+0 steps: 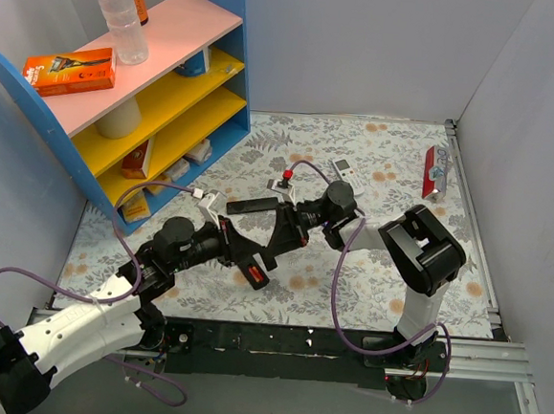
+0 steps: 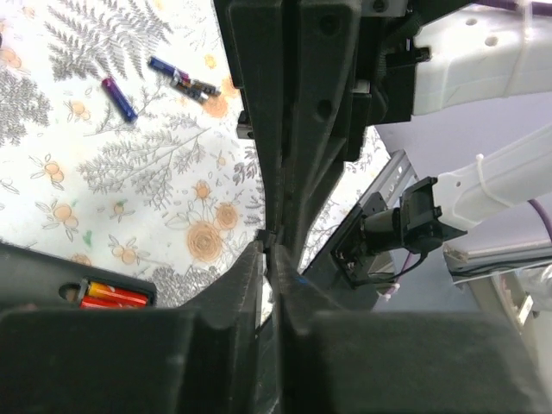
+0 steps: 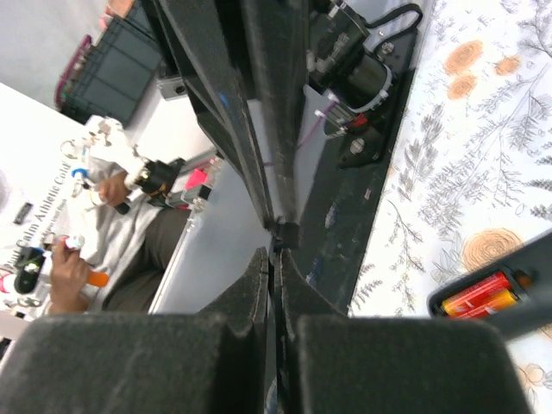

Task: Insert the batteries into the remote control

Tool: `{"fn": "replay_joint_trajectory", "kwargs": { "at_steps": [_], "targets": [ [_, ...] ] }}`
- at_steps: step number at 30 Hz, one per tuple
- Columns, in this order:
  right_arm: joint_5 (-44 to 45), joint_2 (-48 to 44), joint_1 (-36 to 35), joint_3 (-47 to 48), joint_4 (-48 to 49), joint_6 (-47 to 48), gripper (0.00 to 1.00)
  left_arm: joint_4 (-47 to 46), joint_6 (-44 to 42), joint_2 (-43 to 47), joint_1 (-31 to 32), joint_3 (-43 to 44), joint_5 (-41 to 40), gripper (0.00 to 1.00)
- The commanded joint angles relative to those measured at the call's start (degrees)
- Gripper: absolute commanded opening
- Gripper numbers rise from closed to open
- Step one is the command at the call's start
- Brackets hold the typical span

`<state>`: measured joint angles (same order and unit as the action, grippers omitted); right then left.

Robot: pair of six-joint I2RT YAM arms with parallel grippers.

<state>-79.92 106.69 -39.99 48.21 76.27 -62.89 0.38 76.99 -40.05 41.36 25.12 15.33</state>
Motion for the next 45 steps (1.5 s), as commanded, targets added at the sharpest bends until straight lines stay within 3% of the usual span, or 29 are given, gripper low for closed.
{"fn": "replay_joint_trajectory", "kwargs": {
  "at_steps": [1, 9, 19, 22, 23, 27, 32, 33, 38, 45],
  "targets": [
    [-0.94, -2.02, 1.4, -0.22, 31.84, -0.13, 0.04, 1.73, -0.61, 0.85, -0.32, 1.77, -3.47, 0.0],
    [-0.06, -3.86, 1.58, 0.13, 29.92, 0.48, 0.21, -7.49, 2.02, -0.64, -0.32, -1.04, 2.86, 0.0],
    [1.51, -7.02, 1.84, -1.27, 18.94, 9.44, 0.21, -7.15, 2.81, -2.14, -0.32, -1.57, 0.32, 0.06],
    [4.67, -9.65, 2.11, -1.54, 0.52, 25.22, 0.18, -6.45, 3.16, -2.05, -0.41, -2.01, -1.71, 0.06],
    [6.16, -10.79, 2.02, -0.75, -17.64, 37.98, 0.17, -6.36, 3.25, -2.05, -0.41, -2.1, -2.23, 0.06],
    [14.0, -14.06, 1.49, 7.86, -61.24, 69.85, 0.11, -5.83, 3.6, -1.43, -0.41, -2.8, -4.6, 0.07],
    [13.92, -13.71, 1.84, 6.47, -61.5, 69.31, 0.09, -8.55, 4.13, 0.23, -0.41, -5.6, -5.66, 0.16],
    [12.96, -13.71, 1.76, 5.16, -58.98, 67.05, 0.09, -10.21, 4.39, 1.28, -0.41, -6.74, -5.58, 0.24],
    [11.28, -15.11, 1.67, 0.23, -47.02, 58.07, 0.08, -13.21, 4.22, 2.96, -0.5, -9.48, -5.22, 0.37],
    [9.96, -15.55, 1.67, -0.22, -46.04, 55.52, 0.08, -20.85, 3.61, 1.03, -0.58, -10.97, -2.68, 0.45]
  ]
}}
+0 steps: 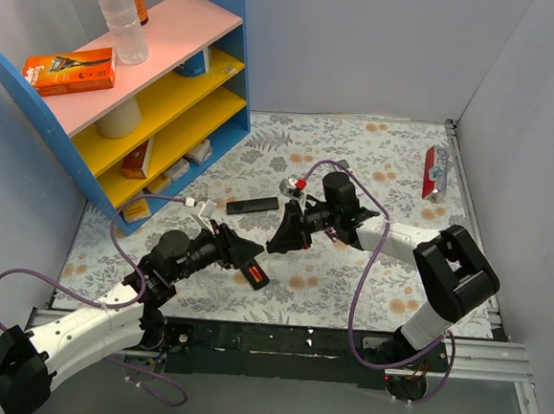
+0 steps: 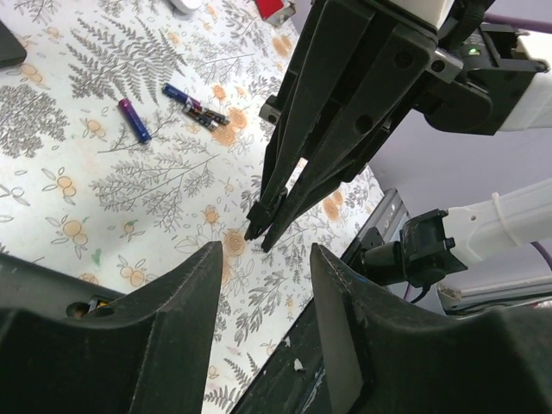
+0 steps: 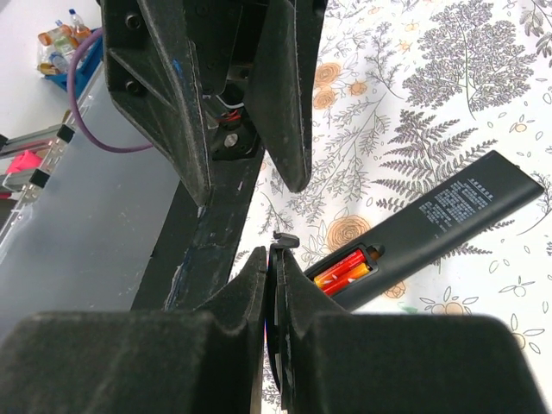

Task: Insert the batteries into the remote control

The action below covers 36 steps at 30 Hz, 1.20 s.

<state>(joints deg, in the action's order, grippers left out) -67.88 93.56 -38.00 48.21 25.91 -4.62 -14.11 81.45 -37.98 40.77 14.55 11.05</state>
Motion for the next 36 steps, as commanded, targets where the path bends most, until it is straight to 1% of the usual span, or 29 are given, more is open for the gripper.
{"fn": "replay_joint_trajectory", "kwargs": {
  "at_steps": [1, 5, 9, 11, 19, 27, 31, 36],
  "targets": [
    [-2.26, -2.76, -0.32, -0.3, 4.76, -3.46, 0.08, -6.98, -1.46, -2.27, 0.01, -0.31, 2.74, 0.44],
    [-2.61, -3.47, -0.32, -0.83, 5.64, -4.96, 0.08, -10.14, -2.0, -4.56, 0.01, -0.22, 5.3, 0.37],
    [-3.14, -3.47, -0.41, -0.83, 5.73, -5.75, 0.08, -11.55, -2.17, -5.97, 0.01, 0.04, 5.12, 0.27],
    [-3.23, -3.29, -0.5, -1.01, 5.9, -6.01, 0.08, -11.91, -2.26, -6.32, 0.09, 0.04, 4.51, 0.25],
    [-3.23, -3.12, -0.67, -1.1, 5.91, -5.93, 0.08, -12.52, -3.05, -7.46, 0.01, 0.83, 4.33, 0.25],
    [-3.4, -3.03, -0.76, -0.83, 5.9, -6.01, 0.08, -12.26, -3.31, -9.39, 0.01, 1.36, 3.89, 0.3],
    [-3.66, -2.77, -0.85, -0.83, 5.91, -6.01, 0.08, -13.13, -3.23, -9.66, 0.01, 1.54, 4.24, 0.31],
    [-5.68, -2.59, -1.03, -0.57, 6.17, -5.93, 0.08, -15.16, -3.14, -10.54, 0.01, 1.8, 6.52, 0.27]
  ]
}}
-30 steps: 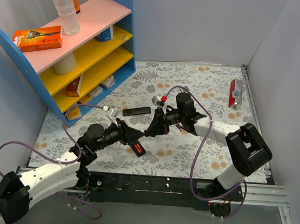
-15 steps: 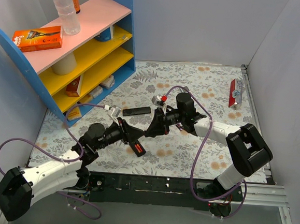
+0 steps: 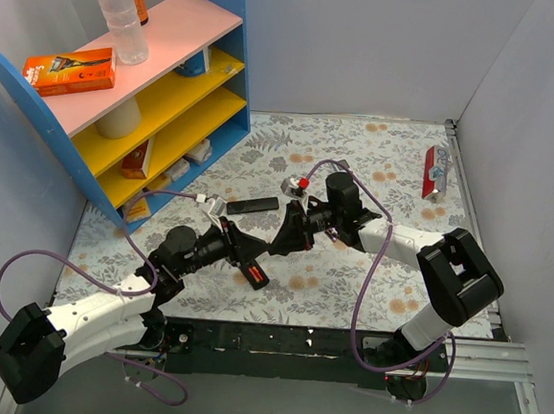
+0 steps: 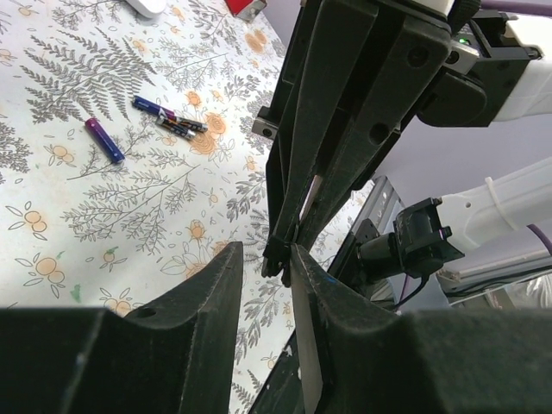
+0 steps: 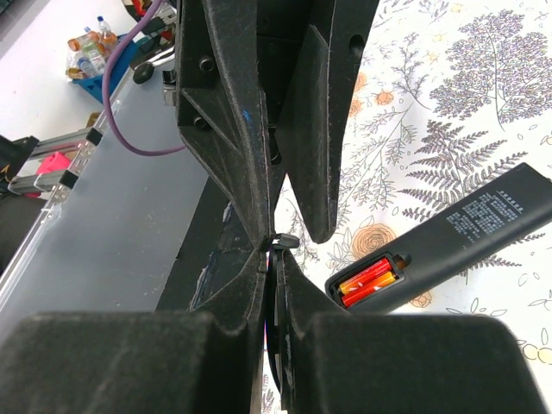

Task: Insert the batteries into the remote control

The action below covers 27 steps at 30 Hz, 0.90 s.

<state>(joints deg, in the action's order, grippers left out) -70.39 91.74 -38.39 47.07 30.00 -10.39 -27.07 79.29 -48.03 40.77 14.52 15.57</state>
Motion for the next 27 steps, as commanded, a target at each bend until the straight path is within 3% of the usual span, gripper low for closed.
{"fn": "replay_joint_trajectory", "kwargs": {
  "at_steps": [1, 3, 7, 8, 11, 22, 27],
  "targets": [
    [-3.52, -0.78, -0.72, 0.57, 1.99, -0.07, 0.08, -2.11, -0.98, -0.49, 0.09, 1.91, 2.44, 0.26],
    [-4.4, -1.13, -0.72, 1.0, 0.77, 0.63, 0.08, -1.5, -1.15, -0.31, 0.09, 2.44, 3.58, 0.24],
    [-3.7, -1.48, -0.72, 6.08, -15.37, 13.08, 0.08, 0.0, -1.5, 0.22, 0.01, 3.31, 5.78, 0.22],
    [-3.61, -1.13, -0.72, 7.32, -23.76, 18.34, 0.08, 0.52, -1.5, 0.13, 0.01, 3.58, 6.39, 0.22],
    [-3.53, -0.6, -0.72, 10.32, -32.08, 24.26, 0.08, 1.4, -1.68, -0.92, 0.01, 4.81, 8.5, 0.21],
    [-2.47, -0.43, -0.63, 11.47, -35.01, 26.48, 0.08, 5.8, -2.47, -3.04, 0.01, 7.27, 11.06, 0.22],
    [-2.38, -0.34, -0.72, 11.73, -34.92, 26.3, 0.08, 6.24, -2.29, -2.77, 0.01, 7.01, 11.23, 0.29]
  ]
}}
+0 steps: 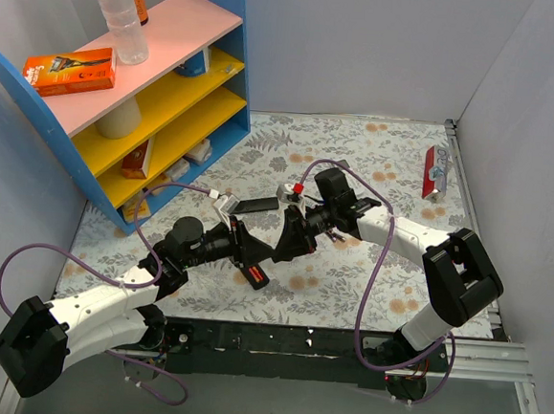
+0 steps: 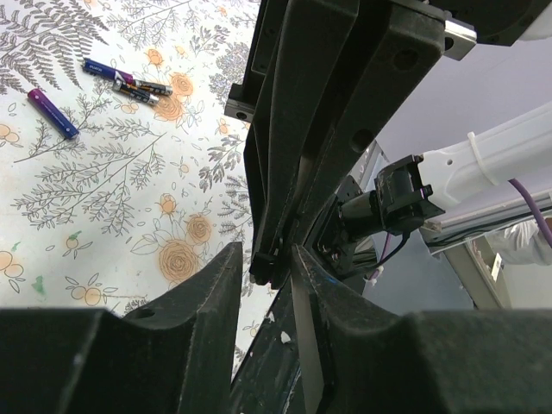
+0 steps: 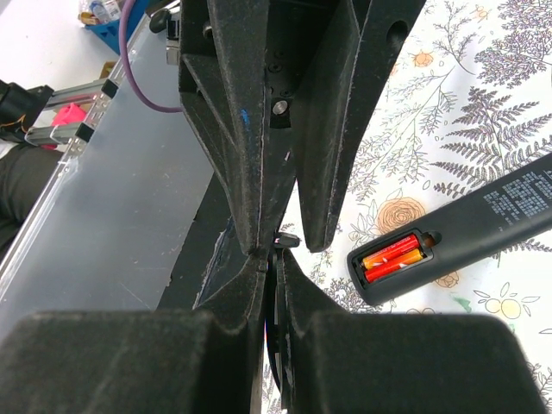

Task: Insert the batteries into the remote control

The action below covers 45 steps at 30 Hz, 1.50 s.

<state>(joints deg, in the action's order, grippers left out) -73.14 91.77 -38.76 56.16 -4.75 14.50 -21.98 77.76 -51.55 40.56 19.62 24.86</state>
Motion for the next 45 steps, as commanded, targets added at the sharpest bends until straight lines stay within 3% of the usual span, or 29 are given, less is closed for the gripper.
{"fn": "replay_joint_trajectory", "kwargs": {
  "at_steps": [1, 7, 11, 19, 24, 36, 43, 45],
  "targets": [
    [0.37, -0.19, -0.35, 2.72, -0.08, 1.32, 0.08, 1.15, -0.85, 0.66, 0.23, 1.83, 1.94, 0.3],
    [0.37, -0.27, -0.35, 3.08, -0.08, 1.14, 0.08, 0.71, -0.85, 0.13, 0.23, 1.83, 2.74, 0.22],
    [0.46, -0.1, -0.35, 3.08, 0.01, 1.05, 0.08, 0.53, -0.85, 0.04, 0.23, 1.92, 3.26, 0.0],
    [1.6, -0.01, -0.35, 2.81, -0.25, 1.05, 0.1, 3.42, -1.47, 3.21, 0.23, 2.0, -2.0, 0.0],
    [3.44, 0.52, -0.35, 2.81, -1.22, 1.32, 0.28, 5.19, -1.91, 4.53, 0.23, 1.83, -6.14, 0.0],
    [8.36, 3.68, 0.27, 2.46, -1.23, 2.02, 0.43, 5.27, -0.94, 1.89, 0.14, 1.74, -10.09, 0.0],
    [15.39, -0.88, 0.27, -0.52, 3.07, 0.1, 0.62, 7.91, 1.08, 0.05, -0.04, 2.44, -12.47, 0.0],
    [17.68, -2.29, 0.18, -2.27, 4.14, -0.79, 0.64, 8.18, 2.13, -0.48, -0.21, 2.71, -12.64, 0.0]
  ]
}}
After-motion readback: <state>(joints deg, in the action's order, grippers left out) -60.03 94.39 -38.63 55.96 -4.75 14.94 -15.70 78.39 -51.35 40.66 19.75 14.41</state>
